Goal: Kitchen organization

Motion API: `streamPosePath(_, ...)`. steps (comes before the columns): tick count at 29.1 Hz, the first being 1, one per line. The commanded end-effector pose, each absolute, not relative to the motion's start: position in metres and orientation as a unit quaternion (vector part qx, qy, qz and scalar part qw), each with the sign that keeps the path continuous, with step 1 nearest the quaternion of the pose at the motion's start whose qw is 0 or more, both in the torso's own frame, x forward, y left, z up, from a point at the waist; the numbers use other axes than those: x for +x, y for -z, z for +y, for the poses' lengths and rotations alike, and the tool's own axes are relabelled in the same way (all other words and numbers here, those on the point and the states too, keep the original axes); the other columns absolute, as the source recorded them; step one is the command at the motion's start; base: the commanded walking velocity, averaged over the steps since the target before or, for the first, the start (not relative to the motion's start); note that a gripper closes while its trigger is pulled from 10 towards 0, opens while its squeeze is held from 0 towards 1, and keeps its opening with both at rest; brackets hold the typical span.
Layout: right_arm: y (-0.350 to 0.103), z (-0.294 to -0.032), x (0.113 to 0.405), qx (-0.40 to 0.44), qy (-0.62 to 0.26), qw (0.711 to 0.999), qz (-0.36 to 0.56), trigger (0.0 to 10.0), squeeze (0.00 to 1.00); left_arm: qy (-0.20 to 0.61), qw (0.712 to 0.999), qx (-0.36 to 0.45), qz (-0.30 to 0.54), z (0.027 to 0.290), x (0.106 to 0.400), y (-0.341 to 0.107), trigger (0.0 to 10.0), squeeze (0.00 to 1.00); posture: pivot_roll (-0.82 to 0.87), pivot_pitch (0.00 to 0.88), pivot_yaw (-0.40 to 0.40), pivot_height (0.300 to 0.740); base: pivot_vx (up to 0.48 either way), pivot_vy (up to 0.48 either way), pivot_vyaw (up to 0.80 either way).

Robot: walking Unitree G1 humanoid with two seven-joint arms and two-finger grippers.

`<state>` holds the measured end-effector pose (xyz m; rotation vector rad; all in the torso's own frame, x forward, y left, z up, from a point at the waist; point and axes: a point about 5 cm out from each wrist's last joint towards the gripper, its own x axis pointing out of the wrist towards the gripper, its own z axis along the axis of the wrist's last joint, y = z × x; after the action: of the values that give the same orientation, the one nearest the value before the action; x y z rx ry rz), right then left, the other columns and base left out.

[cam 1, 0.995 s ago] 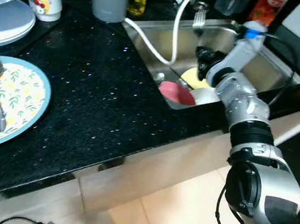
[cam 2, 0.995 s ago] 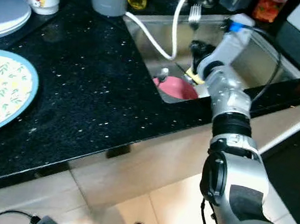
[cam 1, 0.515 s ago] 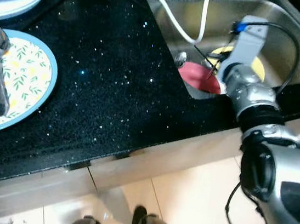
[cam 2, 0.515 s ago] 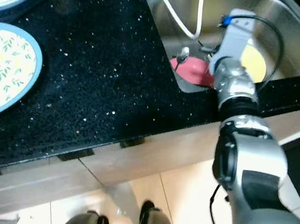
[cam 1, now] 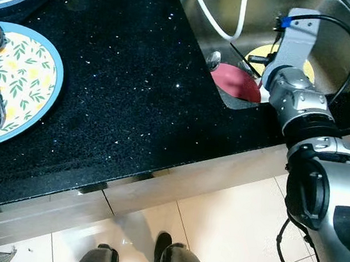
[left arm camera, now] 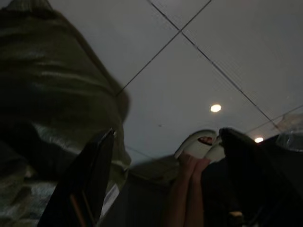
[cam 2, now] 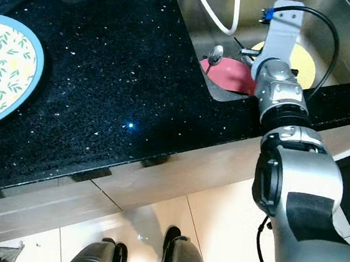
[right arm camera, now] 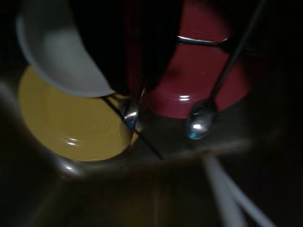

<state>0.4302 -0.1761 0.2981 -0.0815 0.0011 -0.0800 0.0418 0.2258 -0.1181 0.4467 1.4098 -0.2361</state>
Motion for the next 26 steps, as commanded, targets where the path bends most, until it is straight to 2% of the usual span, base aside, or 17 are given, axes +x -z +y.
streamPosePath(1, -0.29, -0.176, 0.43, -0.03, 0.037, 0.999, 0.017, 10.0, 1.0, 0.126, 0.737, 0.202, 0.633, 0.217, 0.047, 0.119, 10.0, 0.0, 0.1, 0.328, -0.081, 0.74, 0.0, 0.0, 0.0)
streamPosePath(8, -0.319, -0.174, 0.43, -0.015, 0.026, 0.998, -0.048, 10.0, 1.0, 0.123, 0.742, 0.2, 0.628, 0.216, 0.058, 0.118, 10.0, 0.0, 0.1, 0.289, -0.082, 0.74, 0.0, 0.0, 0.0)
streamPosePath(13, -0.346, -0.152, 0.427, 0.028, -0.05, 0.99, -0.13, 10.0, 0.99, 0.12, 0.748, 0.197, 0.622, 0.214, 0.068, 0.117, 10.0, 0.0, 0.1, 0.239, -0.074, 0.74, 0.0, 0.0, 0.0)
streamPosePath(14, -0.349, -0.145, 0.426, 0.05, -0.08, 0.985, -0.147, 10.0, 0.87, 0.118, 0.75, 0.197, 0.62, 0.214, 0.071, 0.116, 10.0, 0.0, 0.1, 0.221, -0.07, 0.74, 0.0, 0.0, 0.0)
streamPosePath(15, -0.349, -0.145, 0.426, 0.05, -0.08, 0.985, -0.147, 10.0, 0.87, 0.118, 0.75, 0.197, 0.62, 0.214, 0.071, 0.116, 10.0, 0.0, 0.1, 0.221, -0.07, 0.74, 0.0, 0.0, 0.0)
streamPosePath(16, -0.35, -0.135, 0.423, 0.083, -0.124, 0.975, -0.164, 10.0, 0.0, 0.117, 0.751, 0.198, 0.619, 0.215, 0.074, 0.116, 10.0, 0.0, 0.1, 0.205, -0.066, 0.74, 0.0, 0.0, 0.0)
streamPosePath(19, -0.334, -0.115, 0.415, 0.166, -0.212, 0.943, -0.194, 10.0, 0.0, 0.107, 0.752, 0.214, 0.614, 0.223, 0.087, 0.112, 10.0, 0.0, 0.1, 0.157, -0.05, 0.74, 0.0, 0.0, 0.0)
streamPosePath(22, -0.328, -0.112, 0.413, 0.175, -0.219, 0.94, -0.195, 10.0, 0.0, 0.103, 0.751, 0.221, 0.614, 0.227, 0.09, 0.111, 10.0, 0.0, 0.1, 0.154, -0.048, 0.74, 0.0, 0.0, 0.0)
streamPosePath(26, -0.303, -0.109, 0.406, 0.198, -0.23, 0.932, -0.196, 10.0, 0.0, 0.077, 0.739, 0.255, 0.619, 0.251, 0.102, 0.102, 10.0, 0.0, 0.11, 0.109, -0.023, 0.74, 0.0, 0.0, 0.71)
